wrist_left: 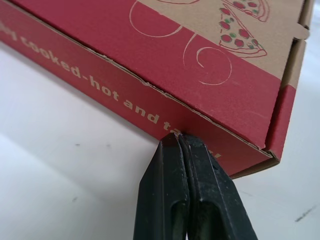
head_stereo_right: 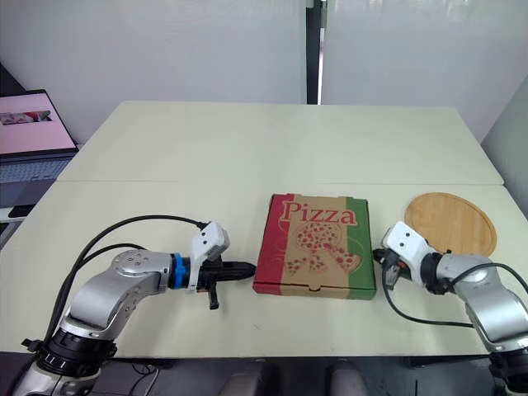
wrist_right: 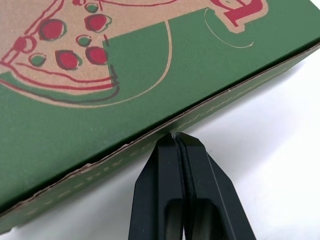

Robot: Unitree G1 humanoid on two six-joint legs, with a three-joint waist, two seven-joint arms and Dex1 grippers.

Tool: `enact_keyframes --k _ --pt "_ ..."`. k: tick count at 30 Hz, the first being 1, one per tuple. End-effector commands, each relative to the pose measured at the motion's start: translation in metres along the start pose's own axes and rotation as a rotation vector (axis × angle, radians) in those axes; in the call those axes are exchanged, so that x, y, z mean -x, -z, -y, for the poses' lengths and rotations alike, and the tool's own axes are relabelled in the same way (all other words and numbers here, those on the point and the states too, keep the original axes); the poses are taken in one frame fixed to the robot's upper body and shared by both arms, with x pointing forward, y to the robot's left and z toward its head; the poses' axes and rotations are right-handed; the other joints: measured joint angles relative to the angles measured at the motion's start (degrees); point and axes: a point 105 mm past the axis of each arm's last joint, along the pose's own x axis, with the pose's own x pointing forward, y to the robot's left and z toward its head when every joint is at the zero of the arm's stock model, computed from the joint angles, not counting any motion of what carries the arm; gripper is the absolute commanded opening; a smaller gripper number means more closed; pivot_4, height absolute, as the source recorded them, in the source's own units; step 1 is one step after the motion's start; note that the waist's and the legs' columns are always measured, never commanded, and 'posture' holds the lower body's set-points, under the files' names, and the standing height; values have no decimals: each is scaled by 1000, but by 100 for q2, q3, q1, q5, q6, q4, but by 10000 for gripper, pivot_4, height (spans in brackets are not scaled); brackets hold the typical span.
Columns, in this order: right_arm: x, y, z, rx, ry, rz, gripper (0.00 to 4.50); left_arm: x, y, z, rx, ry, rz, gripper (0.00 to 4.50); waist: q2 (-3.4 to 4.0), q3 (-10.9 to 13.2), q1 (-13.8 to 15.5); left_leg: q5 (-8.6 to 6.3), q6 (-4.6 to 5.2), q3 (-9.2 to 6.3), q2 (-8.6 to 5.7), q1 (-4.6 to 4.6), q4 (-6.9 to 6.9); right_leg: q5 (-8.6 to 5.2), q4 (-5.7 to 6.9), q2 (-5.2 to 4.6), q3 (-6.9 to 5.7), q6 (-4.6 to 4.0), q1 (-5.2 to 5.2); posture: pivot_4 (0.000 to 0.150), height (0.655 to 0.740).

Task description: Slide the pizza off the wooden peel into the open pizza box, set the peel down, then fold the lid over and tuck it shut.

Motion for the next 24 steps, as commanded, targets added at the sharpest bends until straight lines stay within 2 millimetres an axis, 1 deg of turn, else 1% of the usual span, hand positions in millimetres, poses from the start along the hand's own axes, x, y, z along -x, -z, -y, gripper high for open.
enact_keyframes --k 1,6,13,15,18,21,22,24 --pt "-5 -10 -5 41 -41 50 629 -5 -10 18 -26 66 36 0 0 0 -1 0 0 1 0 0 0 0 0 0 0 0 0 1500 7281" --pt "-7 -8 -5 53 -59 49 629 -5 -11 20 -20 66 35 0 0 0 -3 0 0 0 0 1 0 0 0 0 0 0 0 1500 7281" --pt "-6 -6 -7 62 -84 48 629 1 -9 12 -22 28 29 0 0 0 -3 0 0 0 0 1 0 0 0 0 0 0 0 1500 7281" --pt "-6 -5 -6 66 -74 45 629 2 -9 11 -23 24 27 0 0 0 -3 0 -1 0 0 1 0 0 0 0 0 0 0 1500 7281" --pt "-4 1 7 86 0 10 629 3 -8 9 -36 5 23 0 0 0 -2 0 -1 0 0 1 0 0 0 0 1 0 0 1500 7281" --pt "6 4 16 86 36 -3 629 15 -6 -2 -40 -71 24 0 0 0 1 1 -2 0 0 0 0 0 0 -1 1 0 0 1500 7281" --pt "11 5 19 91 44 -7 629 22 -5 -7 -42 -106 25 0 0 0 1 1 -2 0 0 0 0 0 0 -1 1 0 0 1500 7281" --pt "23 4 24 97 78 12 629 42 -3 -15 -41 -167 27 0 0 0 2 1 -2 0 0 0 -3 0 0 -1 1 0 -1 1500 7281"
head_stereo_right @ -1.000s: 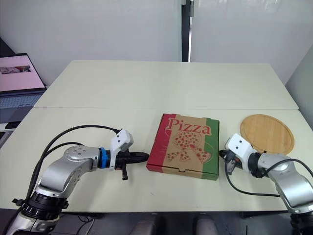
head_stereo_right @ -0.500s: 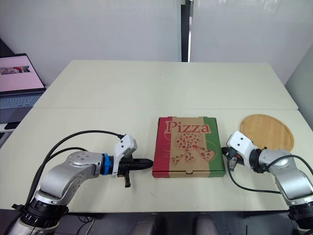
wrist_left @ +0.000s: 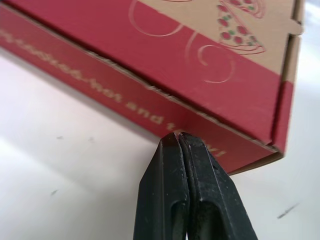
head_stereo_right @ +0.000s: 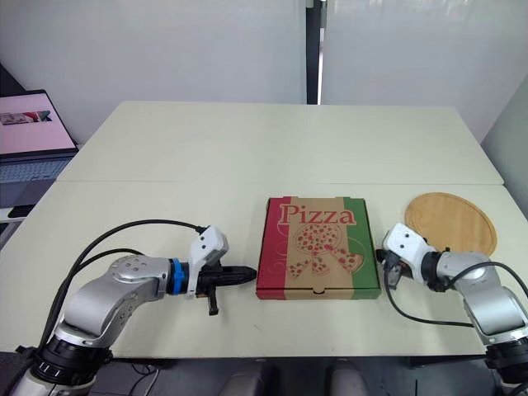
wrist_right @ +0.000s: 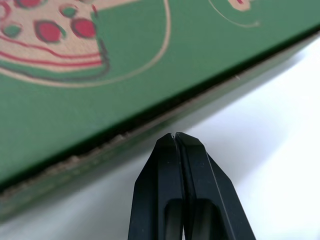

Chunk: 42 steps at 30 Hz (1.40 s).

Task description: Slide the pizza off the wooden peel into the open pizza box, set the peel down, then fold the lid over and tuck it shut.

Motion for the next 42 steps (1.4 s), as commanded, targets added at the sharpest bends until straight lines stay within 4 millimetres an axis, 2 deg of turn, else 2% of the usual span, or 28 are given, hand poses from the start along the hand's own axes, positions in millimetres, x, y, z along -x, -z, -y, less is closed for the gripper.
enact_keyframes --k 1,6,10,12,14,18,21,24,32,37,42 --pt "28 -10 20 31 97 62 629 41 -7 -20 -52 -145 34 0 0 0 -3 0 0 0 0 0 -1 0 0 0 0 0 0 1500 7281" --pt "76 1 39 51 224 69 629 115 22 -50 -41 -434 -24 0 5 -1 1 -2 2 2 1 2 -6 -1 -5 -3 1 -1 -1 1500 7281" --pt "105 19 54 28 292 45 629 152 46 -61 -48 -639 -63 0 4 -1 10 -3 4 3 1 5 -7 -1 -21 -5 -1 -1 8 1500 7281" --pt "126 32 69 -31 342 12 629 175 64 -67 -22 -779 -70 0 5 -1 12 -4 5 5 2 6 -8 -1 -24 -7 -1 -1 9 1500 7281" --pt "143 47 79 -70 372 -33 629 189 77 -68 -3 -871 -70 0 5 -1 11 -4 6 8 2 5 -10 -1 -24 -11 -1 -1 9 1500 7281" --pt "164 76 89 -110 419 -117 629 199 88 -64 24 -910 -64 0 3 -1 23 -5 7 11 4 5 -13 -2 -29 -12 -5 -3 10 1500 7281" --pt "168 88 93 -117 431 -149 629 201 90 -62 28 -904 -72 0 6 -3 15 -5 7 13 7 6 -12 -2 -28 -13 -4 -4 11 1500 7281" --pt "166 90 96 -121 427 -153 629 202 89 -61 36 -893 -75 0 12 -7 0 -5 7 17 8 6 -13 -4 -25 -13 -3 -7 10 1500 7281" --pt "154 93 89 -132 356 -171 629 207 71 -71 0 -895 -55 0 15 -8 -5 -5 7 18 10 6 -14 -6 -22 -13 -4 -10 9 1500 7281" --pt "151 94 87 -131 345 -178 629 203 60 -77 -25 -871 -43 0 17 -10 -5 -5 7 18 10 6 -14 -6 -22 -13 -5 -10 8 1500 7281" --pt "149 97 84 -135 338 -185 629 197 57 -79 -22 -838 -33 0 18 -10 -5 -5 6 19 10 6 -14 -6 -22 -13 -4 -10 8 1500 7281"
